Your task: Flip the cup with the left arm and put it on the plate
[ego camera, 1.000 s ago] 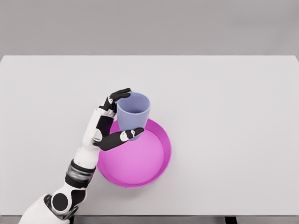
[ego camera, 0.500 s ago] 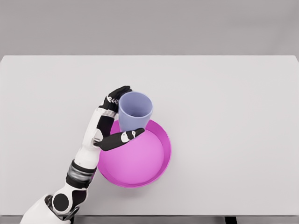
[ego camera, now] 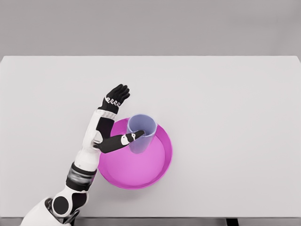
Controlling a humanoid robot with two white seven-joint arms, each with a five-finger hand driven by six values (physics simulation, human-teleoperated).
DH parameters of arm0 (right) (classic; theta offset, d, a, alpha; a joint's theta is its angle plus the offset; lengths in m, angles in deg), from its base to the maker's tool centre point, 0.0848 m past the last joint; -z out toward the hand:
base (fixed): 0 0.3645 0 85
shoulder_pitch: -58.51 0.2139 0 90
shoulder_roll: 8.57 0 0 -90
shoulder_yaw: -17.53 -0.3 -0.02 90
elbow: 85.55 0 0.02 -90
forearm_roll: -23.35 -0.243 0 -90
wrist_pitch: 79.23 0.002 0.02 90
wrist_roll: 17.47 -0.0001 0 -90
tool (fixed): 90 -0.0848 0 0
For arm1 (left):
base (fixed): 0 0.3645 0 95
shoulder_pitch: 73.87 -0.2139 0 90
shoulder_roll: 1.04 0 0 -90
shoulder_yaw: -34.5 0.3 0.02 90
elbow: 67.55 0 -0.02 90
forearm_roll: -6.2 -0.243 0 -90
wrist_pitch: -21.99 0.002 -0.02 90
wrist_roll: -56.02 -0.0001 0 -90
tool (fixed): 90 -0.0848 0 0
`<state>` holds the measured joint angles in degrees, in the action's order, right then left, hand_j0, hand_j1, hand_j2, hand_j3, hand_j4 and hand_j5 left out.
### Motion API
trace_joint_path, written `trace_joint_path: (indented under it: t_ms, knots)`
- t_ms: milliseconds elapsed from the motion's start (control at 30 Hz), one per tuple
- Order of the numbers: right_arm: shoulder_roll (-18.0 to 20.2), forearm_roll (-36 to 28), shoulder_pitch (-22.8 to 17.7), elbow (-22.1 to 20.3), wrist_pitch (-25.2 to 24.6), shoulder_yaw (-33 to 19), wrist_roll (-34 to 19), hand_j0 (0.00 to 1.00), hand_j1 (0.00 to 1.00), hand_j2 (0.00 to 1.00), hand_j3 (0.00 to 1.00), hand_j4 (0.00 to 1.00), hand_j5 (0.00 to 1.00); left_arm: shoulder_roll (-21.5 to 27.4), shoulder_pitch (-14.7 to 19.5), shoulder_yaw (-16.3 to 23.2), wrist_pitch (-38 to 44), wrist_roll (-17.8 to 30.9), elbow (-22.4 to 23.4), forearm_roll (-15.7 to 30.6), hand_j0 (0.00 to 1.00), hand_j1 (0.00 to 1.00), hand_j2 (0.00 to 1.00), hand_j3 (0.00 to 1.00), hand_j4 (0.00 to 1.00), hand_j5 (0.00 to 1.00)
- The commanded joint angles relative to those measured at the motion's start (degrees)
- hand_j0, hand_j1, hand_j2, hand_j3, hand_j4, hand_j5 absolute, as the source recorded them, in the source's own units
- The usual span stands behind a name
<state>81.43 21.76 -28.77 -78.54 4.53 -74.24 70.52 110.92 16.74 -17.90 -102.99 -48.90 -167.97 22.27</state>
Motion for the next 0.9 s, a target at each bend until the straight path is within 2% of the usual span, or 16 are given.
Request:
trace_joint_path:
  t_ms: [0, 133, 200, 267, 333, 400, 433, 500, 567, 667, 733, 867]
  knots:
    - [0.0, 0.0, 0.0, 0.0, 0.0, 0.0, 0.0, 1.00, 1.00, 1.00, 1.00, 1.00, 1.00, 0.0, 0.0, 0.0, 0.0, 0.0, 0.0, 0.1, 0.96, 0.96, 0.96, 0.96, 0.96, 0.96]
    - [0.0, 0.0, 0.0, 0.0, 0.0, 0.0, 0.0, 1.00, 1.00, 1.00, 1.00, 1.00, 1.00, 0.3, 0.5, -0.2, 0.0, 0.0, -0.6, 1.2, 0.96, 0.96, 0.96, 0.96, 0.96, 0.96]
    - [0.0, 0.0, 0.0, 0.0, 0.0, 0.0, 0.0, 1.00, 1.00, 1.00, 1.00, 1.00, 1.00, 1.6, 2.5, -0.6, 0.0, 0.1, -0.7, 5.9, 0.95, 0.95, 0.95, 0.95, 0.95, 0.95]
    - [0.0, 0.0, 0.0, 0.0, 0.0, 0.0, 0.0, 1.00, 1.00, 1.00, 1.00, 1.00, 1.00, 6.7, 6.1, -0.8, 0.0, 0.1, -0.7, 9.6, 0.96, 0.96, 0.96, 0.96, 0.96, 0.96]
    - [0.0, 0.0, 0.0, 0.0, 0.0, 0.0, 0.0, 1.00, 1.00, 1.00, 1.00, 1.00, 1.00, 11.0, 7.8, -0.4, 0.0, 0.1, -0.7, 11.7, 1.00, 1.00, 1.00, 1.00, 1.00, 1.00]
    - [0.0, 0.0, 0.0, 0.0, 0.0, 0.0, 0.0, 1.00, 1.00, 1.00, 1.00, 1.00, 1.00, 18.3, 10.6, 0.0, 0.0, 0.5, -0.4, 10.7, 1.00, 1.00, 1.00, 1.00, 1.00, 1.00]
    - [0.0, 0.0, 0.0, 0.0, 0.0, 0.0, 0.0, 1.00, 1.00, 1.00, 1.00, 1.00, 1.00, 23.0, 12.3, 0.0, 0.0, 0.7, -0.3, 7.8, 1.00, 1.00, 1.00, 1.00, 1.00, 1.00]
    - [0.0, 0.0, 0.0, 0.0, 0.0, 0.0, 0.0, 1.00, 1.00, 1.00, 1.00, 1.00, 1.00, 28.1, 15.3, -0.1, 0.0, 0.8, 0.8, -2.2, 1.00, 1.00, 1.00, 1.00, 1.00, 1.00]
    - [0.0, 0.0, 0.0, 0.0, 0.0, 0.0, 0.0, 1.00, 1.00, 1.00, 1.00, 1.00, 1.00, 29.7, 17.5, 0.0, 0.0, 1.0, 4.1, -8.7, 1.00, 1.00, 1.00, 1.00, 1.00, 1.00]
    - [0.0, 0.0, 0.0, 0.0, 0.0, 0.0, 0.0, 1.00, 1.00, 1.00, 1.00, 1.00, 1.00, 31.7, 17.9, 0.1, 0.0, 1.0, 5.1, -9.9, 1.00, 1.00, 1.00, 1.00, 1.00, 1.00]
    - [0.0, 0.0, 0.0, 0.0, 0.0, 0.0, 0.0, 1.00, 1.00, 1.00, 1.00, 1.00, 1.00, 34.9, 17.8, 0.1, 0.0, 1.4, 5.8, -9.7, 1.00, 1.00, 1.00, 1.00, 1.00, 1.00]
    - [0.0, 0.0, 0.0, 0.0, 0.0, 0.0, 0.0, 1.00, 1.00, 1.00, 1.00, 1.00, 1.00, 36.5, 17.5, 0.0, 0.0, 4.6, 6.9, -7.4, 1.00, 1.00, 1.00, 1.00, 1.00, 1.00]
